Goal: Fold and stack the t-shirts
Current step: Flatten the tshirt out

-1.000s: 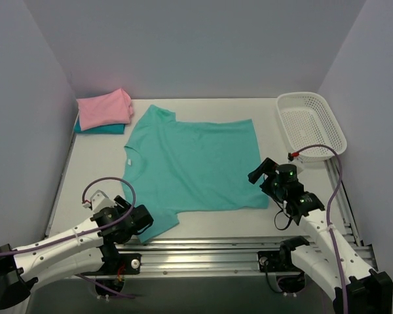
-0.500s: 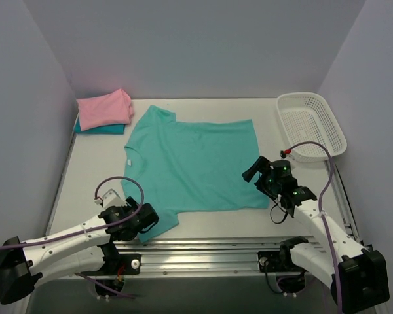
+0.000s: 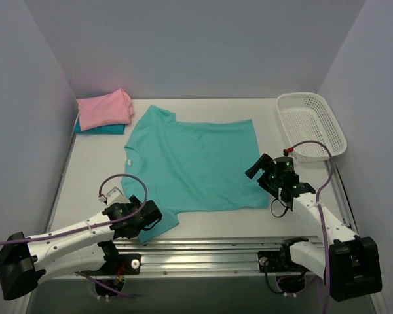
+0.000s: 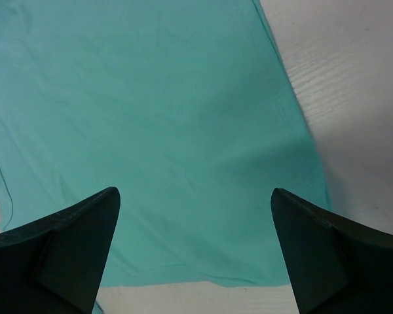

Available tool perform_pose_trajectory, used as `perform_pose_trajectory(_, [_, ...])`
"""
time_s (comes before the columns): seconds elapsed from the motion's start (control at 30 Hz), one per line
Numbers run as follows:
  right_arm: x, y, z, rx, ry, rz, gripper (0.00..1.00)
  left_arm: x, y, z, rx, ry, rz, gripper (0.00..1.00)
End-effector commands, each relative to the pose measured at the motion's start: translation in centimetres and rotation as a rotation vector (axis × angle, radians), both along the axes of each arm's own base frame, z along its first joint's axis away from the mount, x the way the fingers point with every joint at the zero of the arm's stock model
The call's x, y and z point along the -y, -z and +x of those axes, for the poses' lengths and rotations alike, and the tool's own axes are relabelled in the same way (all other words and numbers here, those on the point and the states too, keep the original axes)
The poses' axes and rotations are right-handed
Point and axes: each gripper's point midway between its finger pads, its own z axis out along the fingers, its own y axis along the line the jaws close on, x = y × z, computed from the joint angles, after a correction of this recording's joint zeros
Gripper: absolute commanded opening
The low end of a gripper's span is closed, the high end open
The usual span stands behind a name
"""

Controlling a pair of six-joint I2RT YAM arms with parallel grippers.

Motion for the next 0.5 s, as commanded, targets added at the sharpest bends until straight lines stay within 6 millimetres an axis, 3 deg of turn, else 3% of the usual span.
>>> perform_pose_trajectory(0.0, [0.0,-0.3,1.5,0.006,-0.030,0.040,0.95,1.4,0.2,0.1,-0.001,0.021,-0.054,0.73])
perform_pose_trajectory(0.2, [0.8,-1.4,2.5,0.024,-0.024,0.048,0.95,2.3,0.9,-0.5,-0.070,0.036,-0.057,0.72])
perform_pose_trajectory(0.3, [0.7,-2.2,2.9,0.040,-0.021,0.058,0.95,2.7,-0.4,-0.7,-0.102,0.042,-0.040,0.72])
perform_pose_trajectory(0.47, [0.4,-1.3,2.9,0.031,-0.023,0.065,0.95,1.3,-0.4,-1.7,-0.162,0.020,0.030,0.73])
